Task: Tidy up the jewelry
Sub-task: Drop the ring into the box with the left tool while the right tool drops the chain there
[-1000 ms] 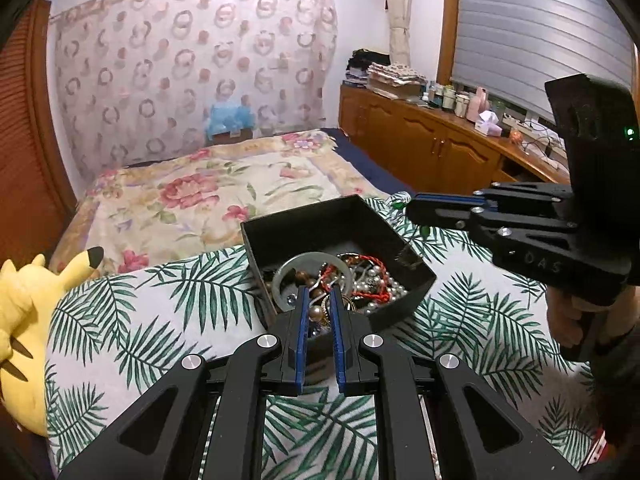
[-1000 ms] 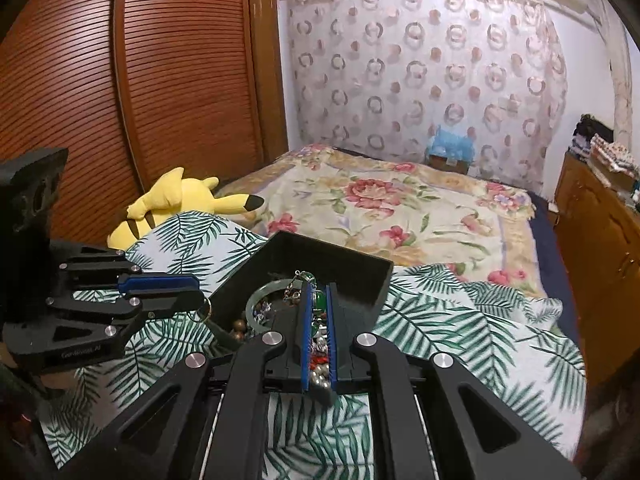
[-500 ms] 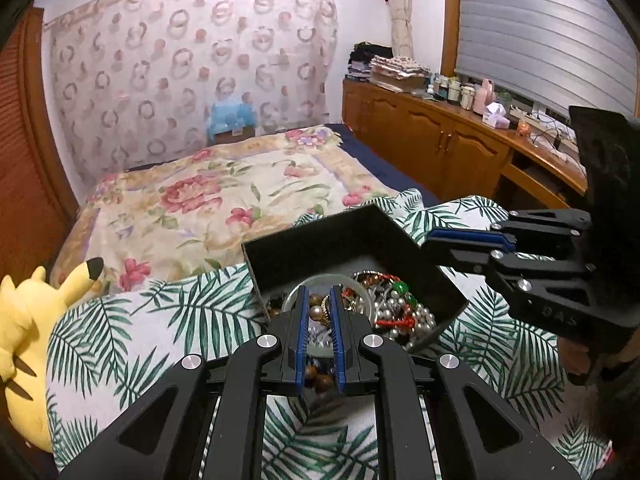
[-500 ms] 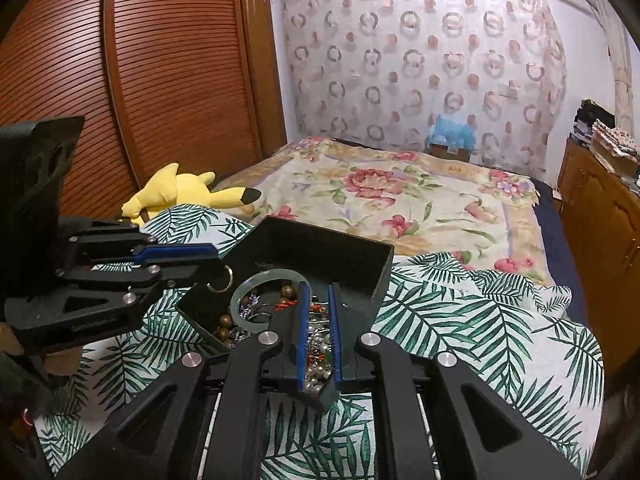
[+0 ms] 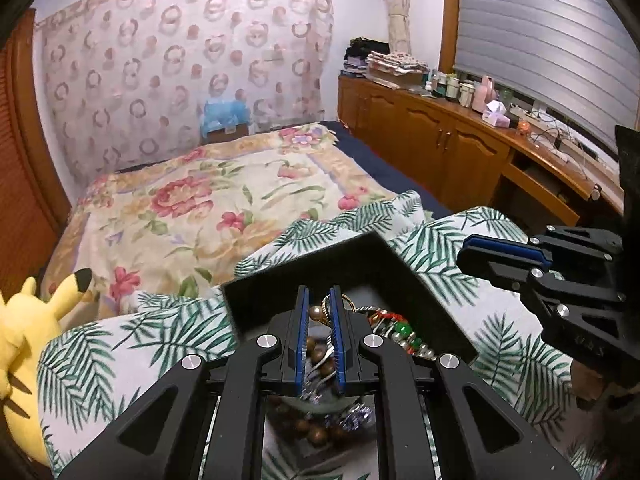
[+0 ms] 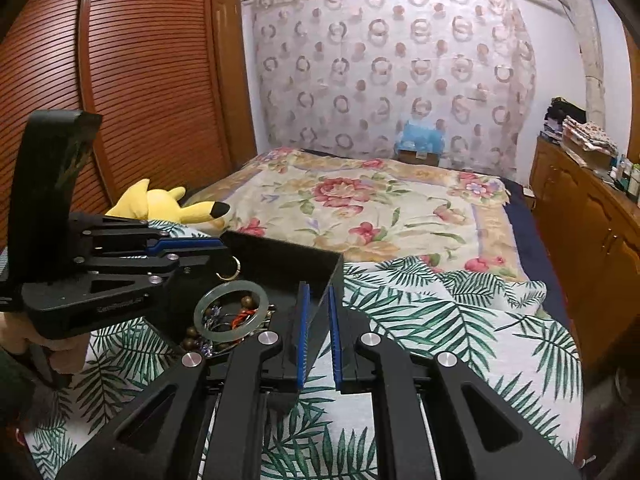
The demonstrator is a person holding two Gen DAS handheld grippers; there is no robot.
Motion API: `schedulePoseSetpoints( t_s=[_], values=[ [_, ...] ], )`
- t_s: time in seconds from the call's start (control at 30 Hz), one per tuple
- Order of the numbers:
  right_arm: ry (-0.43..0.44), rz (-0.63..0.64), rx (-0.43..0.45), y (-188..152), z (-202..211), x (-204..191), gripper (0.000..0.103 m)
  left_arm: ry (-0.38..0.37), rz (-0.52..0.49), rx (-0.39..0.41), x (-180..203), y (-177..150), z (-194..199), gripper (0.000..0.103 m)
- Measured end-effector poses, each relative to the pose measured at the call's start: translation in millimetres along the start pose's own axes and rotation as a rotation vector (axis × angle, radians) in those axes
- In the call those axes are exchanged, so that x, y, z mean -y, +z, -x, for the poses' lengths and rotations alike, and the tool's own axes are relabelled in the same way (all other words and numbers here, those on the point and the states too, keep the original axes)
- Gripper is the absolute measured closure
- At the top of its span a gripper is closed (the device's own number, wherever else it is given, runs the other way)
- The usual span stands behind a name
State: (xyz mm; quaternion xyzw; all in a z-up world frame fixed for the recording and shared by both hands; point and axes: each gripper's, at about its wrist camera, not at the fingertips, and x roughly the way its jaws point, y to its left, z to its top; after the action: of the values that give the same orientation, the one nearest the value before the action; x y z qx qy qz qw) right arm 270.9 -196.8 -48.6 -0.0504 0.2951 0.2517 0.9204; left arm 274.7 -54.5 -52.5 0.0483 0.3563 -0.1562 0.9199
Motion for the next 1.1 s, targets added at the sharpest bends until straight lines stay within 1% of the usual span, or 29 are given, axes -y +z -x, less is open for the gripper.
schedulePoseSetpoints(
  t_s=[0.2, 0.47, 0.63, 0.7, 0.73, 0.77, 0.93, 1.03, 1.1],
  values=[
    [-0.024, 0.007, 0.025, 8.9, 18.8, 2.9, 0.092, -0.014, -0.011, 0.003, 7.6, 11.4, -7.0, 0.094],
    [-0.041, -0.012, -0.002, -5.5, 29.6, 10.8, 0.092, -0.014, -0.032, -0.002, 16.0, 13.5, -10.0, 0.093],
    [-0.045, -0.022, -0.016, -15.2, 34.7, 11.6, 0.092, -0.007, -0.022, -0.002, 15.5, 13.4, -8.5, 0.093],
    [-0.046, -0.025, -0.019, -18.3, 37.3, 11.3, 0.092, -0.003, -0.022, -0.003, 15.2, 11.5, -5.3, 0.085],
    [-0.046, -0.026, -0.020, -19.6, 38.6, 10.7, 0.092, -0.001, -0.022, 0.000, 15.6, 9.9, -2.4, 0.076],
    [-0.043, -0.028, -0.022, -22.1, 40.6, 9.8, 0.092, 0.001, -0.024, 0.005, 15.6, 7.5, 1.0, 0.071],
    [-0.042, -0.029, -0.038, -34.6, 49.3, 2.2, 0.092, 0.016, -0.025, 0.014, 16.8, -7.1, 20.9, 0.069],
    [-0.034, -0.035, -0.054, -46.7, 54.0, -2.8, 0.092, 0.014, -0.017, 0.023, 18.0, -20.6, 37.9, 0.060],
    [-0.033, -0.035, -0.072, -54.9, 55.1, -6.1, 0.092, 0.021, -0.021, 0.030, 19.4, -33.1, 52.3, 0.058]
  ],
)
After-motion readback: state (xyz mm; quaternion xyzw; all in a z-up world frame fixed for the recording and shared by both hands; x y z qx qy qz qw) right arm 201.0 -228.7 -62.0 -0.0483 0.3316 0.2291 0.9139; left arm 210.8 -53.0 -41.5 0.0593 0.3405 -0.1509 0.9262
